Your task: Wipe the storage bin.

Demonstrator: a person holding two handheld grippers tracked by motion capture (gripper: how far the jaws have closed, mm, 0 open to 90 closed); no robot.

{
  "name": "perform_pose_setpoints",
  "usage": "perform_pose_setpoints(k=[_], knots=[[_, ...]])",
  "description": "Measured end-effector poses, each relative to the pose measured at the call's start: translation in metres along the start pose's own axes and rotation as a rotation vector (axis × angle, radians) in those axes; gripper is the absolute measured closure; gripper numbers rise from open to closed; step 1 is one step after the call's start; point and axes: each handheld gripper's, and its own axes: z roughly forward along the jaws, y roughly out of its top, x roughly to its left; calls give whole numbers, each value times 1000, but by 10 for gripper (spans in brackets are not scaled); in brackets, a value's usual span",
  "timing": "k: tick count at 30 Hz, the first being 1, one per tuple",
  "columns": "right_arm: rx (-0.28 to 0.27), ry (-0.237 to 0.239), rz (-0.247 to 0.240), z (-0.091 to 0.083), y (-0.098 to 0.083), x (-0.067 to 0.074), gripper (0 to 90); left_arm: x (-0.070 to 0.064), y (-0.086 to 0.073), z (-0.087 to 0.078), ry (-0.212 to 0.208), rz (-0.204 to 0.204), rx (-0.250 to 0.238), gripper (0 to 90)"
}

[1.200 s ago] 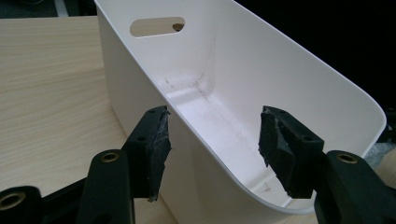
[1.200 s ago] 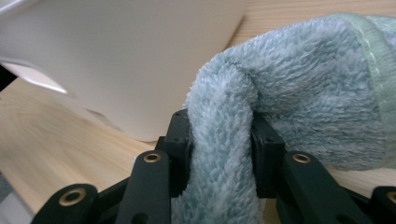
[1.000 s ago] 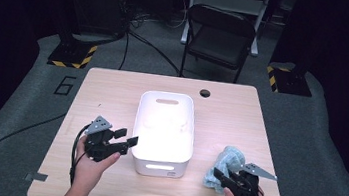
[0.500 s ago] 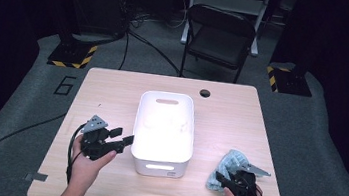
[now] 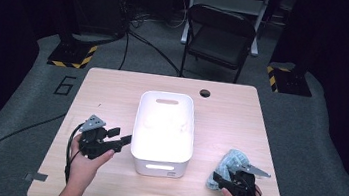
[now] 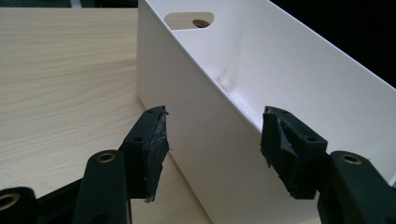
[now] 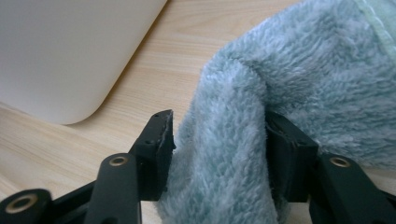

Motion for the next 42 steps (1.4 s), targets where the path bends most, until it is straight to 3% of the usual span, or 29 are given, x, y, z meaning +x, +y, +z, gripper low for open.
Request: perform_pose_setpoints(k=[12, 19, 28, 42], knots=[[-43, 3, 29, -22, 9, 3, 424, 2, 3, 2, -13, -5, 4, 402], [-99, 8, 36, -35, 13, 5, 434, 4, 3, 4, -15, -8, 11, 400], [-149, 16, 21, -39, 17, 8, 447, 8, 1, 2, -2, -16, 12, 400], [-173, 33, 46, -40, 18, 12, 451, 16, 1, -8, 13, -21, -1, 400]])
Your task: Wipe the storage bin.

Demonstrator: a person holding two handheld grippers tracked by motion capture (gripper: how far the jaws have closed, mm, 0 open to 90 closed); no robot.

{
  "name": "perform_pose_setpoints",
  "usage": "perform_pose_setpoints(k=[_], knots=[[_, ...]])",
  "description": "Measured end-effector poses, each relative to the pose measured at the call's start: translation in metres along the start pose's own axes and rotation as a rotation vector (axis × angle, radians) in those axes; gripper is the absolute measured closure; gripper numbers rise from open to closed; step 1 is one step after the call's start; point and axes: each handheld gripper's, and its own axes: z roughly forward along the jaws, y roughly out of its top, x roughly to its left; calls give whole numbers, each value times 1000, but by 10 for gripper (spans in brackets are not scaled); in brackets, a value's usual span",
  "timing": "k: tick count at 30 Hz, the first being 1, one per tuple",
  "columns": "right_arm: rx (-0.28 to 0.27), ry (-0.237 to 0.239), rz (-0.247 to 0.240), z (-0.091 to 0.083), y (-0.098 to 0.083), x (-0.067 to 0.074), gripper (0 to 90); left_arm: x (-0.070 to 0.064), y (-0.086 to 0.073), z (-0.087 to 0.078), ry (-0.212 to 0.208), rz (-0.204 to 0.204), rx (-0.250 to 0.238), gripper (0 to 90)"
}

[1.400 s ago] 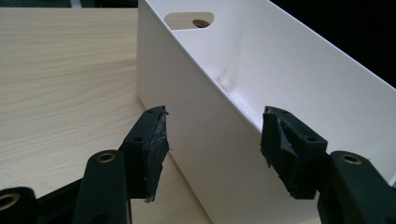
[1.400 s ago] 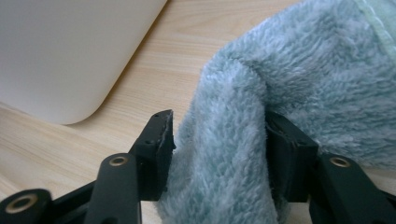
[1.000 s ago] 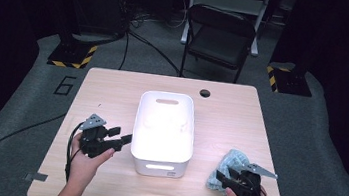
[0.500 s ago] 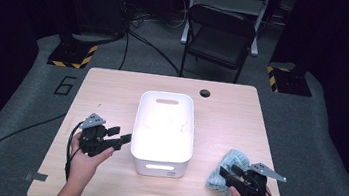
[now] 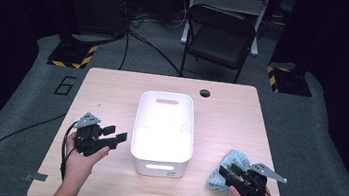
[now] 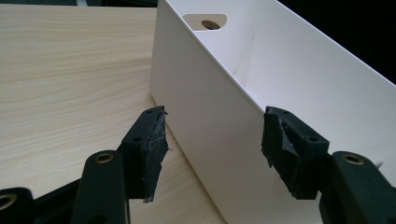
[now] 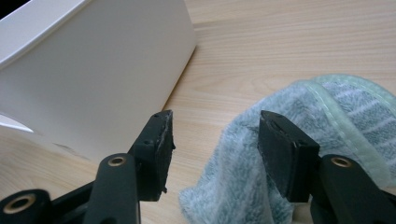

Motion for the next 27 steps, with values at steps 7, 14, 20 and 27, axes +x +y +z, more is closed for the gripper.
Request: perform_pose_setpoints(k=[7, 14, 20, 27], knots=[[-4, 31, -48, 0, 2, 15, 451, 9, -2, -6, 36, -14, -13, 400], [20, 60, -95, 10, -4, 21, 454, 21, -8, -1, 64, -28, 5, 400], [48, 70, -133, 20, -11, 31, 457, 26, -12, 3, 67, -29, 27, 400], [91, 85, -166, 31, -18, 40, 458, 25, -17, 7, 63, -27, 45, 400]])
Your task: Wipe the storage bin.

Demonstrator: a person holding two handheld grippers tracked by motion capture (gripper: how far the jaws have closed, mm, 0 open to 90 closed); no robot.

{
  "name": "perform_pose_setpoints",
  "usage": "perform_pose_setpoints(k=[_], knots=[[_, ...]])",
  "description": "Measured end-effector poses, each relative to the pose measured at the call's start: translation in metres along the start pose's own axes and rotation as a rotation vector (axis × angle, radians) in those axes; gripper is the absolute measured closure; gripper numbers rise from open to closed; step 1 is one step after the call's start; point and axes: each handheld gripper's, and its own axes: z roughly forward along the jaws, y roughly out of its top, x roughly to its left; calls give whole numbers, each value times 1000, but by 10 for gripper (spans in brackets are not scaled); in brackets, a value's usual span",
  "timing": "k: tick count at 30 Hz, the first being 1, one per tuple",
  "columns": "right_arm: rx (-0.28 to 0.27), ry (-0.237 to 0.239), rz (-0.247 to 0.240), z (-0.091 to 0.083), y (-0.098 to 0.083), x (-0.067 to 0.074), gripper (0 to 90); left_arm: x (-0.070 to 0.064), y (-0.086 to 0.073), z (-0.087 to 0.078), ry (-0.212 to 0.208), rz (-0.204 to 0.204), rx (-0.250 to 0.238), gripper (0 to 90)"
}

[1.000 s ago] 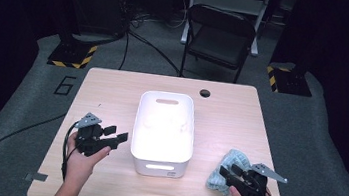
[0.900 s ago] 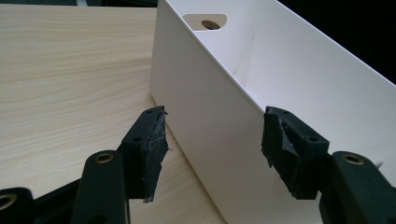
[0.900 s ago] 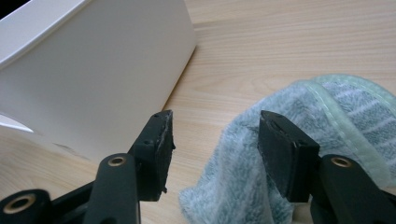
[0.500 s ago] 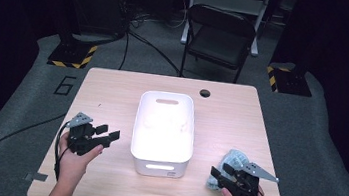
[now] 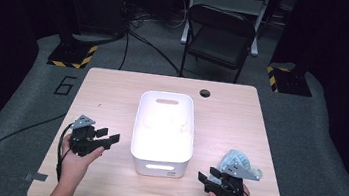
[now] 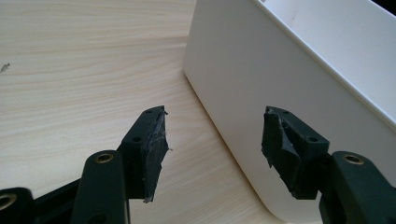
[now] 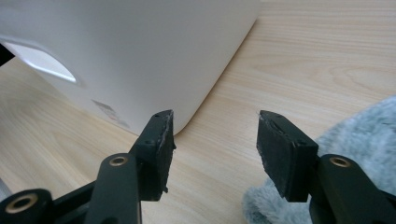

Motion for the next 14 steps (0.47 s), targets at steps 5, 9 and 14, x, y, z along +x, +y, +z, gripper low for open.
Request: perform_pose_setpoints(k=[5, 9, 14], knots=[[10, 10, 2, 3, -2, 1, 458, 2, -2, 2, 3, -2, 9, 400], [13, 23, 1, 4, -3, 1, 457, 2, -3, 5, 0, -8, 16, 400], [-5, 30, 41, 1, -1, -4, 454, 3, -3, 7, -2, -9, 23, 400]])
